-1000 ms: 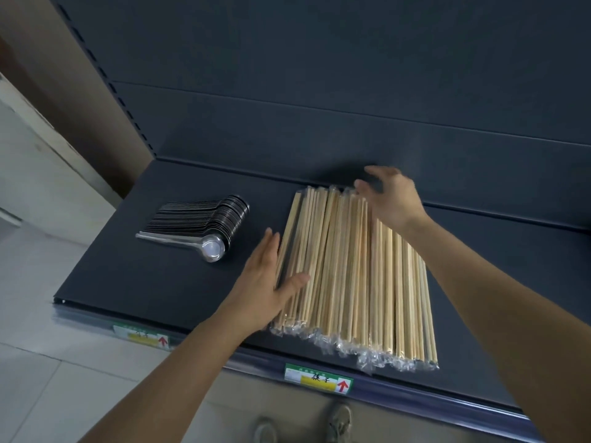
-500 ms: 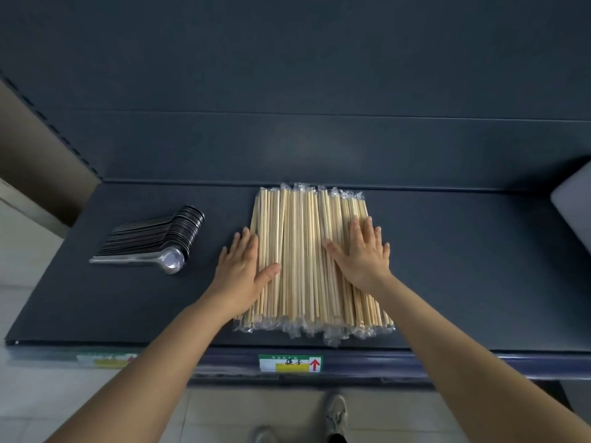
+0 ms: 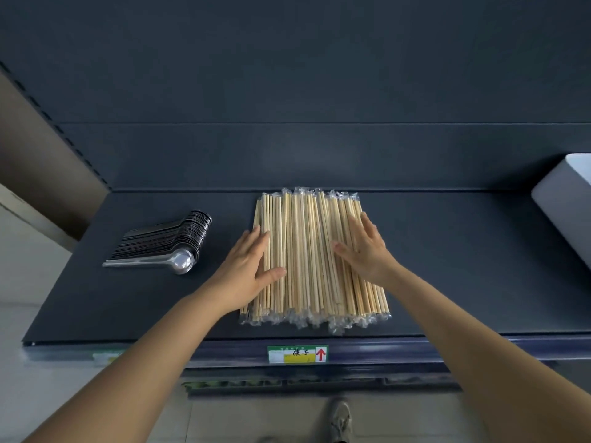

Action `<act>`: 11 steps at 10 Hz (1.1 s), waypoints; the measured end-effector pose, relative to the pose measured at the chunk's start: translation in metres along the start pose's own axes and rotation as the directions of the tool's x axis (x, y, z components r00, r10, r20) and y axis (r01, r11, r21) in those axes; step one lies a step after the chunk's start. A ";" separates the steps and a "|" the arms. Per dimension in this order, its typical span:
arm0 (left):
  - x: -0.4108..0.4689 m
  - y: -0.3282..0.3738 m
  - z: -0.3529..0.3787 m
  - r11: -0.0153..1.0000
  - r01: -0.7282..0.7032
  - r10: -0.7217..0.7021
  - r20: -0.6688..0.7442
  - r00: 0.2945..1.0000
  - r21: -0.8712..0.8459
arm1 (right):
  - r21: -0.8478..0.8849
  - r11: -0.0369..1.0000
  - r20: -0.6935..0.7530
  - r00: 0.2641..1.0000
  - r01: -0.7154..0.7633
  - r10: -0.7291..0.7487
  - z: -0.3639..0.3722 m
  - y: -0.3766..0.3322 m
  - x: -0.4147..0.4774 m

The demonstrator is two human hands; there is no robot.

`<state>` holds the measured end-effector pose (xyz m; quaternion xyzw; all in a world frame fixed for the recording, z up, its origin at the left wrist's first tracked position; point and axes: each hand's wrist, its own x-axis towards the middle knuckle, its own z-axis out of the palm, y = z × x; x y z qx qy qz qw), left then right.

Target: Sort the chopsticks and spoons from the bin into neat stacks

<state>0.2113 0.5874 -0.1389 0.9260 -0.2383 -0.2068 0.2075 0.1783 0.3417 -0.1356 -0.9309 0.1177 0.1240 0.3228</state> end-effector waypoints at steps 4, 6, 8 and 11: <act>-0.025 0.006 0.018 0.983 -0.132 0.119 0.113 0.987 0.123 | -0.289 0.942 0.104 0.984 0.170 -0.145 0.015 0.000 -0.030; -0.026 0.008 0.016 0.986 -0.139 0.131 0.086 0.988 0.093 | -0.271 0.951 0.095 0.988 0.147 -0.125 0.017 -0.002 -0.031; -0.034 0.009 0.004 0.978 -0.131 0.116 0.102 0.988 0.161 | -0.246 0.963 0.046 0.993 0.114 -0.106 0.000 -0.011 -0.037; -0.053 0.037 -0.022 0.927 -0.075 0.123 -0.108 0.987 0.369 | -0.278 0.951 -0.026 0.989 0.135 -0.148 -0.043 -0.013 -0.066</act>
